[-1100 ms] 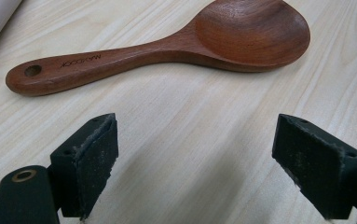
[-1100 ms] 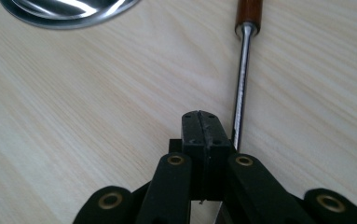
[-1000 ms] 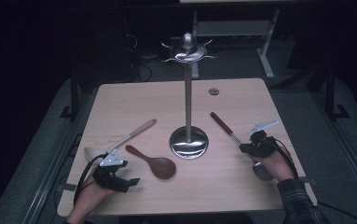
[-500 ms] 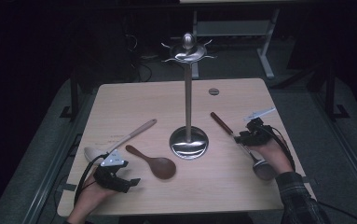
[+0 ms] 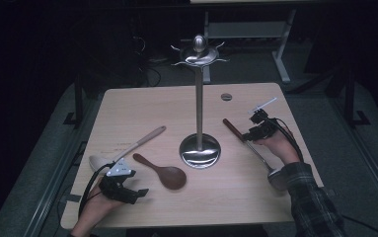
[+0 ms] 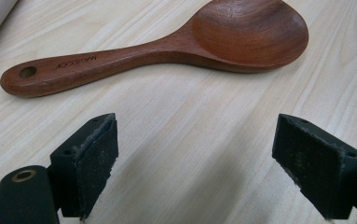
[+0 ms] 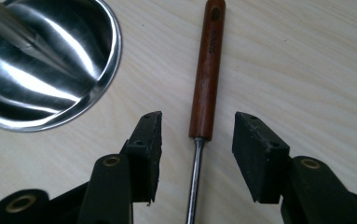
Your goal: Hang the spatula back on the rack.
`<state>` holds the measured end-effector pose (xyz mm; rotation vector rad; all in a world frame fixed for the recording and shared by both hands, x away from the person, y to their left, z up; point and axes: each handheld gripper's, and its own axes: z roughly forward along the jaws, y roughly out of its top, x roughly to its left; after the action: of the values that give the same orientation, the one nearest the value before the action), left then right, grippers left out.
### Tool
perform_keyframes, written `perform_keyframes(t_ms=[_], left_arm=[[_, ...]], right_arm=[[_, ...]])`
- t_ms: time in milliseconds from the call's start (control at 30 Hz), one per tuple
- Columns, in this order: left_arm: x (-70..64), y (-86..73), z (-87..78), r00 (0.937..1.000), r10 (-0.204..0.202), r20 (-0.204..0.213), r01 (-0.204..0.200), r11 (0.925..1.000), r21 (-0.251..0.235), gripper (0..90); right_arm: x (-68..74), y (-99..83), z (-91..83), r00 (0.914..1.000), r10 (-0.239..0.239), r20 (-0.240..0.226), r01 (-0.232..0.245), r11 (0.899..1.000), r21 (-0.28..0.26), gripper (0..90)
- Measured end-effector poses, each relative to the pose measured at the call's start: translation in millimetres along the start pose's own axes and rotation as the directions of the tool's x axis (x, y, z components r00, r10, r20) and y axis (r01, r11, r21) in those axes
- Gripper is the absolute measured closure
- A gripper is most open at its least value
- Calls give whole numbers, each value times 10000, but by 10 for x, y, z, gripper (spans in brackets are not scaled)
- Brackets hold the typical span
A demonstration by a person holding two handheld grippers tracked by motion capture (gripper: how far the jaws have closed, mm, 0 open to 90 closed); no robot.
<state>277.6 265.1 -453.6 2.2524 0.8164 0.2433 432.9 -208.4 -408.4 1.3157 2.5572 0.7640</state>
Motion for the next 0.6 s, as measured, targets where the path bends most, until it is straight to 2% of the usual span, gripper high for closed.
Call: perform_keyframes(t_ms=[100,167,200,233,367,433,467,600], left_arm=[[1,2,3,10000,1,20,-1,10000,-1,138],[3,5,4,10000,38,37,-39,10000,26,139],[3,5,4,10000,38,37,-39,10000,26,139],[2,3,3,10000,28,47,-28,10000,2,139],[-6,7,-3,10000,39,50,-39,10000,-17,139],[-9,8,1,10000,33,57,-33,10000,-13,139],[-10,8,5,10000,29,54,-29,10000,-28,139],[-10,8,5,10000,30,60,-30,10000,-17,139]], right_arm=[[-27,94,79,10000,-64,-9,64,9995,316,507],[-42,171,159,10000,67,28,-68,9985,551,509],[-42,171,159,10000,67,28,-68,9985,551,509],[-56,207,211,9999,-33,151,20,9966,828,509],[-87,256,291,9995,80,292,-116,9922,1241,516],[-95,262,310,9993,171,319,-209,9921,1237,522],[-122,265,373,9994,317,140,-333,9904,1342,532],[-138,253,450,9990,446,-13,-438,9846,1693,548]])
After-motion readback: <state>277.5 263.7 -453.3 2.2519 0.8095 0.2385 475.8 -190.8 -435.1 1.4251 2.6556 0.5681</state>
